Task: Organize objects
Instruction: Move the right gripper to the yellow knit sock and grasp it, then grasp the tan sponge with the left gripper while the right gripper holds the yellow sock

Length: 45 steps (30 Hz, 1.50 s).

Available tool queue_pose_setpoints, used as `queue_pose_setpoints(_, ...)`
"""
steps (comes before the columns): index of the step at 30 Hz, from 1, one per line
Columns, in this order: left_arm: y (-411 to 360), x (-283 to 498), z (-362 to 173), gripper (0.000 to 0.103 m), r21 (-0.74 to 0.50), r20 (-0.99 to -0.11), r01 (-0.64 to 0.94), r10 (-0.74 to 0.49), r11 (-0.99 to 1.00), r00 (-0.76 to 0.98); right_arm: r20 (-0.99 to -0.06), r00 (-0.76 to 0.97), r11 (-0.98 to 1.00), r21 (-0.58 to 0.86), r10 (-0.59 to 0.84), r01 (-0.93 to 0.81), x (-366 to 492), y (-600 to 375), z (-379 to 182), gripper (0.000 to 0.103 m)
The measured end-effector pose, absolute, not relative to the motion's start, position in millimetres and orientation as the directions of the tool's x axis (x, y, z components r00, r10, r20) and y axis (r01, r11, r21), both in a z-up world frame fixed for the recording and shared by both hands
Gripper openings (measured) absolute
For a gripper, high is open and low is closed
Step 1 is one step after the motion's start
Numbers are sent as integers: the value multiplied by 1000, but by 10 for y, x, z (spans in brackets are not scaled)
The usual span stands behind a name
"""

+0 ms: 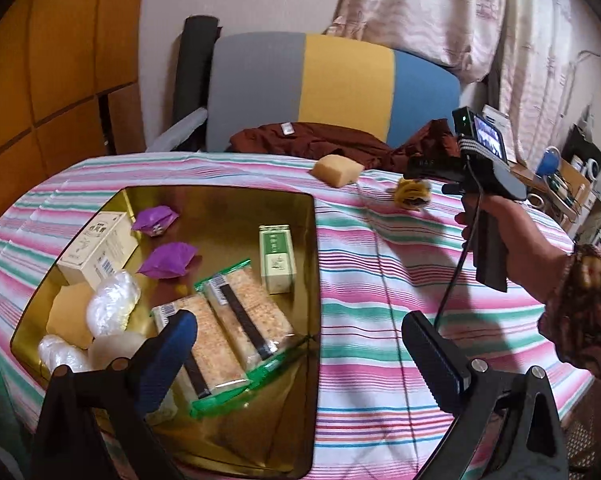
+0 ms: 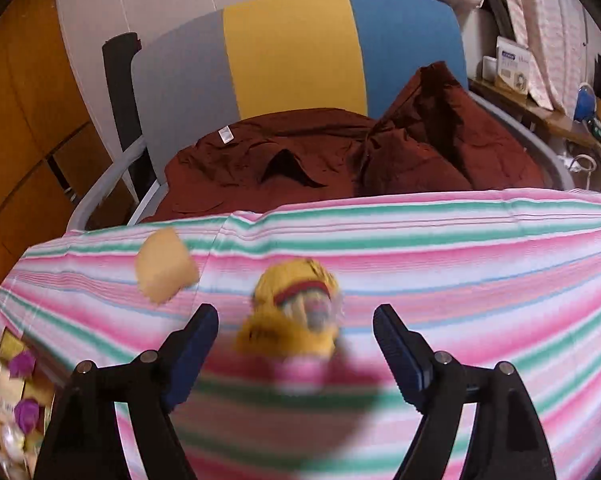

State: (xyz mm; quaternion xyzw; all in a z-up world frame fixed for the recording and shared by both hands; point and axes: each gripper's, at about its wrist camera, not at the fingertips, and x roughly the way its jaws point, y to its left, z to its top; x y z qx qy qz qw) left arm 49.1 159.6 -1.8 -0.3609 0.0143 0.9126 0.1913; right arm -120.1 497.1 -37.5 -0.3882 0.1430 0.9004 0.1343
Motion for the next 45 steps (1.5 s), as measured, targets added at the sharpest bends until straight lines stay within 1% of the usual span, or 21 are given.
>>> queue_pose_setpoints(2,1570,432,-33,103,-119,-673,-344,331,-931,-662,-754,-641,-929,118,146,-350,-1346,4958,-492,78)
queue_pose_setpoints(4,1555,385,-41,103,-118,-678,-330,319,-936,-663,-758,-636,-933,109,146,-344,-1411,4937,-604,62)
queue_pose_setpoints(5,1553,357,-44,103,-119,-680,-323,314,-939,-663,-760,-633,-933,104,149,-344,-1417,4927,-649,58)
queue_pose_setpoints(8,1580,282,-47,103,-125,-687,-315,312,-941,-656,-751,-645,-932,118,142,-343,-1350,4940,-741,52)
queue_pose_setpoints(10,1633,232,-29,103,-125,-687,-314,310,-941,-657,-737,-664,-923,159,125,-350,-1292,5001,-722,45)
queue_pose_setpoints(11,1663,211,-16,103,-124,-686,-318,313,-940,-656,-730,-672,-921,167,125,-353,-1254,5019,-709,44)
queue_pose_setpoints(14,1786,144,48,103,-121,-673,-334,325,-935,-664,-729,-668,-922,142,149,-361,-1113,5043,-691,42)
queue_pose_setpoints(17,1941,19,145,103,-99,-666,-344,319,-934,-674,-736,-642,-919,72,213,-387,-909,5069,-670,42)
queue_pose_setpoints(21,2196,-266,284,103,-106,-665,-367,340,-924,-665,-739,-595,-905,-48,317,-422,-657,5118,-681,42)
queue_pose_setpoints(24,2457,-551,347,103,-85,-663,-410,358,-908,-657,-739,-605,-904,-14,297,-427,-563,5206,-709,42)
queue_pose_setpoints(27,2756,-964,322,103,-76,-718,-484,385,-872,-580,-741,-608,-904,1,286,-427,-542,5231,-743,43)
queue_pose_setpoints(29,2927,-1210,277,103,-61,-763,-484,353,-873,-541,-736,-611,-904,-3,292,-429,-532,5227,-749,43)
queue_pose_setpoints(30,2997,-1304,261,103,-70,-776,-496,360,-866,-518,-731,-613,-903,-8,298,-430,-529,5215,-748,43)
queue_pose_setpoints(34,3270,-1669,173,103,-26,-791,-479,311,-878,-528,-722,-611,-903,-47,326,-426,-549,5147,-753,43)
queue_pose_setpoints(39,3554,-2139,-111,103,22,-824,-439,232,-898,-517,-714,-623,-903,-27,318,-430,-519,5176,-761,43)
queue_pose_setpoints(43,3698,-2387,-239,103,56,-830,-417,190,-907,-525,-709,-626,-902,-36,326,-429,-516,5156,-767,43)
queue_pose_setpoints(45,3764,-2453,-271,103,56,-830,-426,195,-903,-523,-708,-624,-903,-44,330,-427,-524,5148,-770,43)
